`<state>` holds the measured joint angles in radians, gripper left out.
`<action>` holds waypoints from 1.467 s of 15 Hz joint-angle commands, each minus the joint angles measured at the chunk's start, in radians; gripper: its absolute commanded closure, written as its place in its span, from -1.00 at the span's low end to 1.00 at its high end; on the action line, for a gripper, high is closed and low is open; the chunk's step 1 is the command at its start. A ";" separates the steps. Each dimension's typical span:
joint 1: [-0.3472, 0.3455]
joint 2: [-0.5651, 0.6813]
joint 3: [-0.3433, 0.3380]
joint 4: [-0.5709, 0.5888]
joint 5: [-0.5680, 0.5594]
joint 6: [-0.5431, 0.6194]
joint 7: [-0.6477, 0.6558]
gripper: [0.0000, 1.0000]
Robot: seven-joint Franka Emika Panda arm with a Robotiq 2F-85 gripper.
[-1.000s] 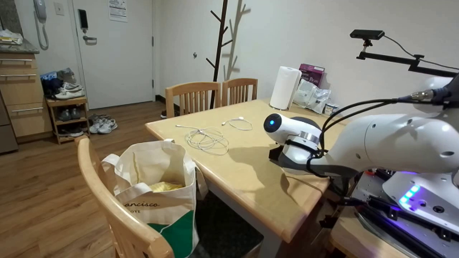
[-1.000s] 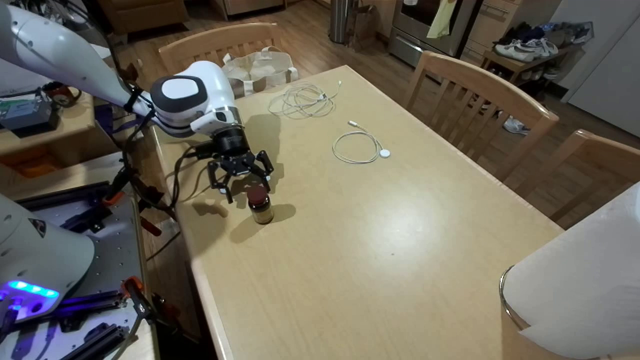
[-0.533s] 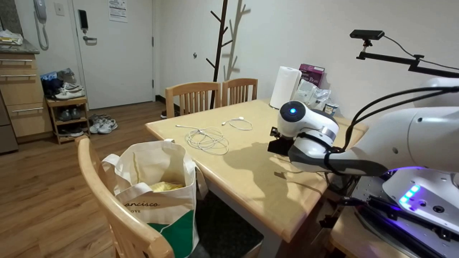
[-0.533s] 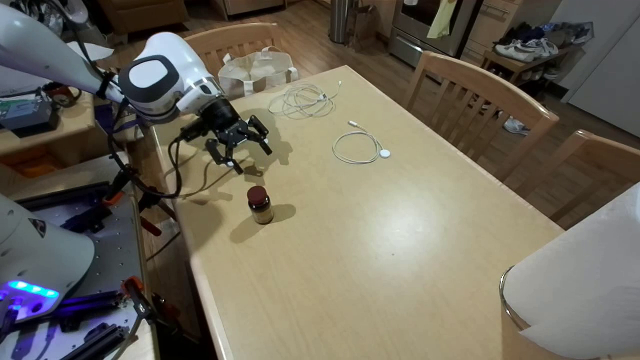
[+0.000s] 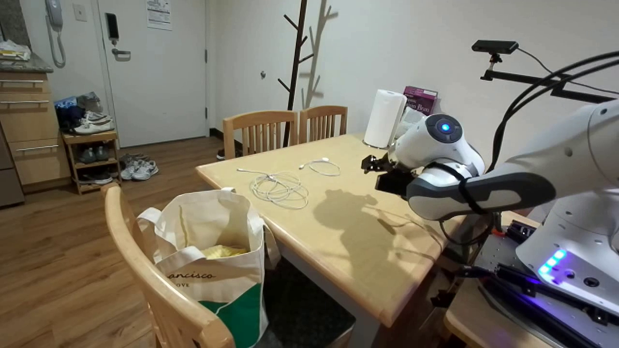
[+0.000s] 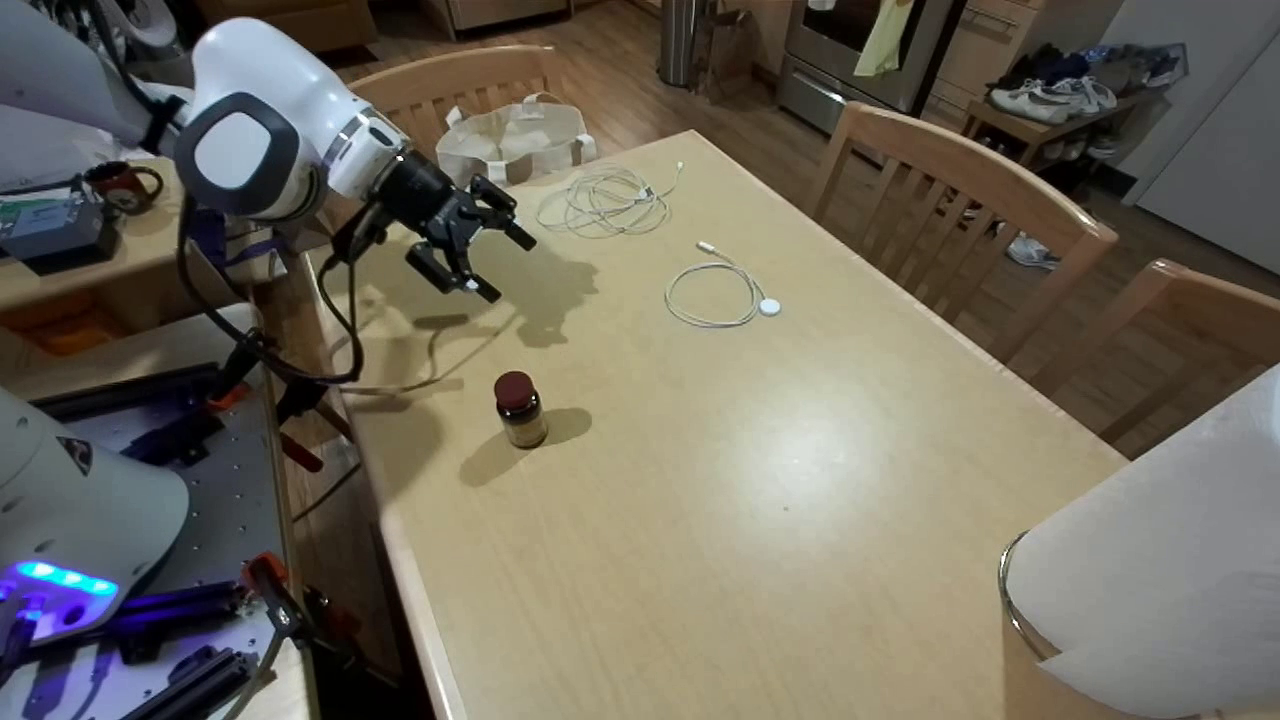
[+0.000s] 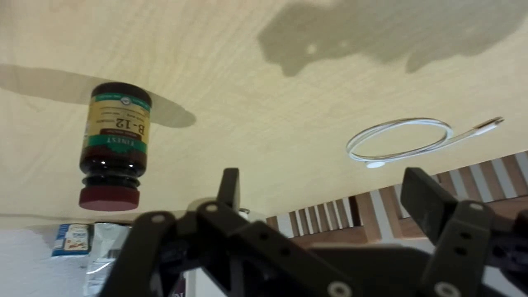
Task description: Move the bottle slightly to the right
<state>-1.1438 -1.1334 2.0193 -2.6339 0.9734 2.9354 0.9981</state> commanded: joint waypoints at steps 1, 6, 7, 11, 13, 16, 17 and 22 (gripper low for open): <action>-0.013 0.201 0.045 -0.047 0.040 0.176 -0.184 -1.00; -0.123 0.380 0.210 -0.036 -0.033 0.455 -0.310 -1.00; -0.169 0.408 0.262 -0.031 -0.072 0.525 -0.313 -1.00; -0.187 0.412 0.277 0.006 -0.374 0.560 -0.206 -1.00; -0.161 0.434 0.220 0.034 -0.503 0.541 -0.209 -1.00; -0.114 0.492 0.134 0.073 -0.610 0.535 -0.278 -1.00; -0.118 0.535 0.114 0.084 -0.660 0.535 -0.295 -1.00; -0.282 0.779 0.152 0.064 -1.017 0.530 -0.249 -1.00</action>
<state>-1.3022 -0.5521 2.1198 -2.5147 0.1494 3.4647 0.7645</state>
